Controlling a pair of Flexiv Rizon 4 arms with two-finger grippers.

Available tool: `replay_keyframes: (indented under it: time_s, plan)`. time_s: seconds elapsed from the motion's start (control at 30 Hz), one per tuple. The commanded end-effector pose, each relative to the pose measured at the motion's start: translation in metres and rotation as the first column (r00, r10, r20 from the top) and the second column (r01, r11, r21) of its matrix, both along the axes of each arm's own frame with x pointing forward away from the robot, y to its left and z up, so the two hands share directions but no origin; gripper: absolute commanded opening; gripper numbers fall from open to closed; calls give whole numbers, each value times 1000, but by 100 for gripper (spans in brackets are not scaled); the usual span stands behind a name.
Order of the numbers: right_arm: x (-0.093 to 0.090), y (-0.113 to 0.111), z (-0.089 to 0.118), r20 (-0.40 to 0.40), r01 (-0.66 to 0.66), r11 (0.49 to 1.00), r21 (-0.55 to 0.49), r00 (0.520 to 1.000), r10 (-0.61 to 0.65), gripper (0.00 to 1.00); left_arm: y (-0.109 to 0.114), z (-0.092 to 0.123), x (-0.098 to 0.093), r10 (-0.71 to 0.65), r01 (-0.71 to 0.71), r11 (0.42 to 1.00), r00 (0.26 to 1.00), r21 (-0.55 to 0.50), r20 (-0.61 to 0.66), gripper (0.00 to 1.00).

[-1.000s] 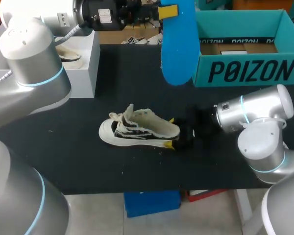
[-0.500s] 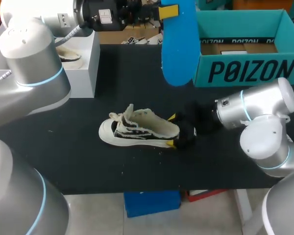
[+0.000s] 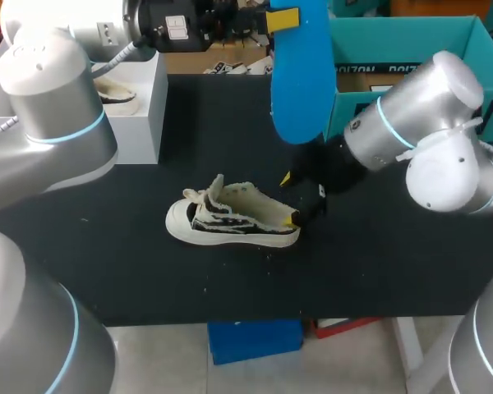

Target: Take the shoe out of the shoebox, open the shoe tongue, remove and reinsert the insole, then place the shoe into the shoebox

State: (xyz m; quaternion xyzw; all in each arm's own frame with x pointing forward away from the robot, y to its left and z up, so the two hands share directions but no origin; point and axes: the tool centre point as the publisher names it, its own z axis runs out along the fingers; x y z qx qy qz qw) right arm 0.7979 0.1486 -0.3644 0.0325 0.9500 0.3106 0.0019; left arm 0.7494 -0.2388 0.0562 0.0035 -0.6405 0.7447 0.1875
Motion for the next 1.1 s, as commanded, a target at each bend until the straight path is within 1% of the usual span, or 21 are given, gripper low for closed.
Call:
replay_keyframes:
  time_s: [0.03, 0.2, 0.33, 0.53, 0.73, 1.1]
  plan:
    - [0, 5, 4, -31, 10, 900, -435, 999, -26, 100, -1, 0, -1, 3, -3, 1000, 1000, 1, 1, 0]
    - [-1, 7, 0, -45, 20, 859, -512, 998, -49, 100, -1, 0, -1, 3, -3, 1000, 1000, 1, 1, 0]
    - [0, 9, -5, -55, 7, 840, -543, 998, -44, 100, -1, 0, -1, 3, -3, 1000, 1000, 1, 1, 0]
    - [2, 11, -11, -55, -3, 824, -567, 998, -35, 100, -1, 0, -1, 3, -3, 1000, 1000, 1, 1, 0]
    - [3, 10, -21, -55, 3, 816, -578, 998, -43, 100, -1, 0, -1, 3, -3, 1000, 1000, 1, 1, 0]
    - [7, 15, -34, -46, 22, 836, -548, 997, -57, 100, -1, 0, -1, 3, -3, 1000, 1000, 1, 1, 0]
